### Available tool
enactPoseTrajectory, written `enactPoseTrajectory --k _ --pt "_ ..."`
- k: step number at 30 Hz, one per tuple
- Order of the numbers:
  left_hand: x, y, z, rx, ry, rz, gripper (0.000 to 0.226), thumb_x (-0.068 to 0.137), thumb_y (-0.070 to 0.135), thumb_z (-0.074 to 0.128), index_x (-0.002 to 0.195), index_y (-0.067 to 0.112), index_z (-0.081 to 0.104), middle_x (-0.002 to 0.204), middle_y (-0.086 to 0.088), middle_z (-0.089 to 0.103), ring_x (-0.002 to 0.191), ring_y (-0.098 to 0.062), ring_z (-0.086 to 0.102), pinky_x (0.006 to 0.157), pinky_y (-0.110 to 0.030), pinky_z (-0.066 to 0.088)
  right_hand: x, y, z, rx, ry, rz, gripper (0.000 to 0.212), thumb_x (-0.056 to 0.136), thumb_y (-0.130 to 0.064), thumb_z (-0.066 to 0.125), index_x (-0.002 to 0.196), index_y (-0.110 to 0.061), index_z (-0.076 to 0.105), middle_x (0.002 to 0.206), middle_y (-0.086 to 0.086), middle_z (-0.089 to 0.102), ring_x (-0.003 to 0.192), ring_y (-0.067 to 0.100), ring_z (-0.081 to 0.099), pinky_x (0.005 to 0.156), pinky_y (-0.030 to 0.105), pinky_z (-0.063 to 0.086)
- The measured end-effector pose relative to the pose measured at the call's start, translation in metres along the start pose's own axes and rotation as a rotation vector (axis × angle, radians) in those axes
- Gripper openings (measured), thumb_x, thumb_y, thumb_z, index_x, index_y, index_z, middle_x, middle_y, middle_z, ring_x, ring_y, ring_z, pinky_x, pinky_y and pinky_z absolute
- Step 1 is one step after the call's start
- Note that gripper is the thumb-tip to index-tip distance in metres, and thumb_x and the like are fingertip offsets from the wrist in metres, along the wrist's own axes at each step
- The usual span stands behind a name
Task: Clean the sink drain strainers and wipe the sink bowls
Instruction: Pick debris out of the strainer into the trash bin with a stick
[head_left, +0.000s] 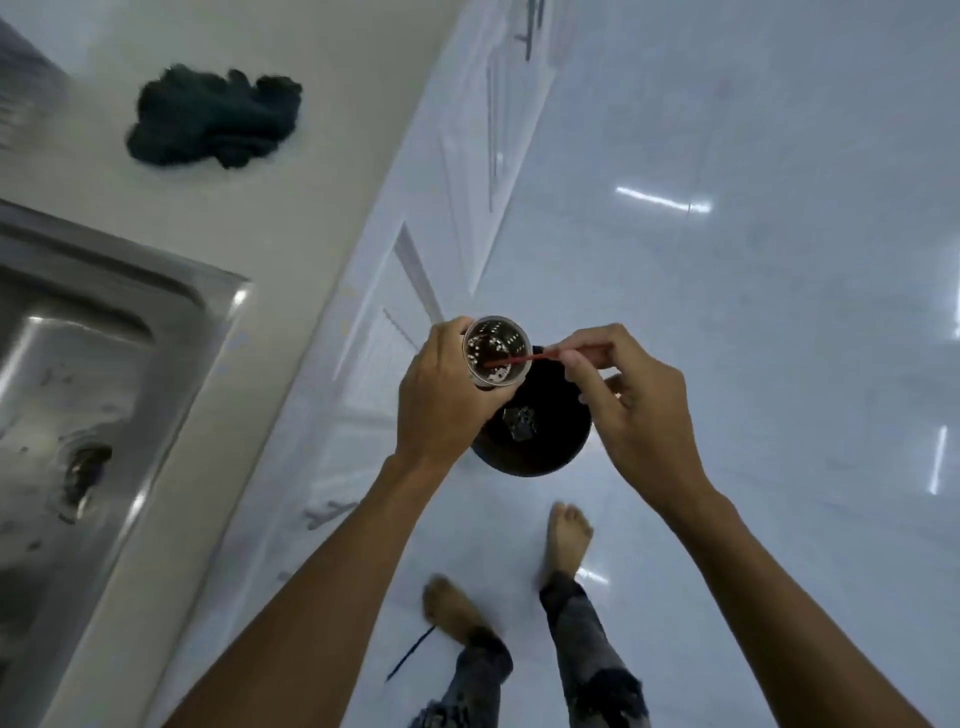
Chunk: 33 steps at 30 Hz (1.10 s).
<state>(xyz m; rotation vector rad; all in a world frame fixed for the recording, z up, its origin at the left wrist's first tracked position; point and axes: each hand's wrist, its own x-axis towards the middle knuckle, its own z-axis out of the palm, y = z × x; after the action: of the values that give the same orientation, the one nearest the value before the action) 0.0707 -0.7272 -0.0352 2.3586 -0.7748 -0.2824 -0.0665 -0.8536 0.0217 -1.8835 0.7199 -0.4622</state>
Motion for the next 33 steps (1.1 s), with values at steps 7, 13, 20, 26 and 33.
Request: enactPoseTrajectory --k 7,13,20,26,33 --pt "0.014 -0.065 0.155 0.021 -0.111 -0.034 0.073 0.071 0.051 0.087 0.127 0.019 0.052 0.119 0.001 0.063 0.103 -0.020 0.064 0.079 -0.033 0.054 -0.003 0.170 0.045 -0.028 0.106 0.144 0.011 0.103 -0.024 0.057 0.110 -0.026 0.065 0.101 -0.019 0.071 0.089 0.005 0.069 0.078 0.028 0.058" --pt "0.011 -0.128 0.242 0.099 -0.232 -0.005 0.077 0.073 0.056 0.084 0.133 0.019 0.052 0.125 0.000 0.061 0.110 -0.020 0.062 0.086 -0.035 0.056 0.002 0.279 0.092 -0.194 0.095 0.188 0.011 0.103 -0.024 0.059 0.110 -0.022 0.067 0.097 -0.015 0.073 0.083 0.005 0.069 0.073 0.031 0.059" --pt "0.002 -0.172 0.285 0.099 -0.323 -0.015 0.078 0.071 0.047 0.088 0.133 0.015 0.053 0.125 -0.003 0.058 0.113 -0.021 0.059 0.093 -0.042 0.055 -0.023 0.339 0.125 -0.193 0.102 0.197 0.011 0.103 -0.027 0.058 0.111 -0.025 0.065 0.098 -0.016 0.072 0.084 0.003 0.069 0.072 0.027 0.060" --pt "-0.002 -0.182 0.295 0.124 -0.345 0.028 0.078 0.071 0.043 0.090 0.133 0.012 0.054 0.124 -0.006 0.058 0.112 -0.024 0.059 0.097 -0.044 0.052 -0.025 0.361 0.127 -0.200 0.184 0.271 0.009 0.103 -0.029 0.058 0.111 -0.027 0.063 0.093 -0.019 0.070 0.080 0.004 0.069 0.070 0.029 0.060" --pt "0.004 -0.184 0.298 0.177 -0.367 0.098 0.079 0.074 0.043 0.088 0.137 0.008 0.053 0.126 -0.011 0.061 0.113 -0.029 0.061 0.096 -0.041 0.046 -0.025 0.366 0.128 -0.253 0.191 0.291 0.010 0.104 -0.027 0.057 0.110 -0.026 0.064 0.092 -0.017 0.070 0.078 0.004 0.067 0.067 0.029 0.059"
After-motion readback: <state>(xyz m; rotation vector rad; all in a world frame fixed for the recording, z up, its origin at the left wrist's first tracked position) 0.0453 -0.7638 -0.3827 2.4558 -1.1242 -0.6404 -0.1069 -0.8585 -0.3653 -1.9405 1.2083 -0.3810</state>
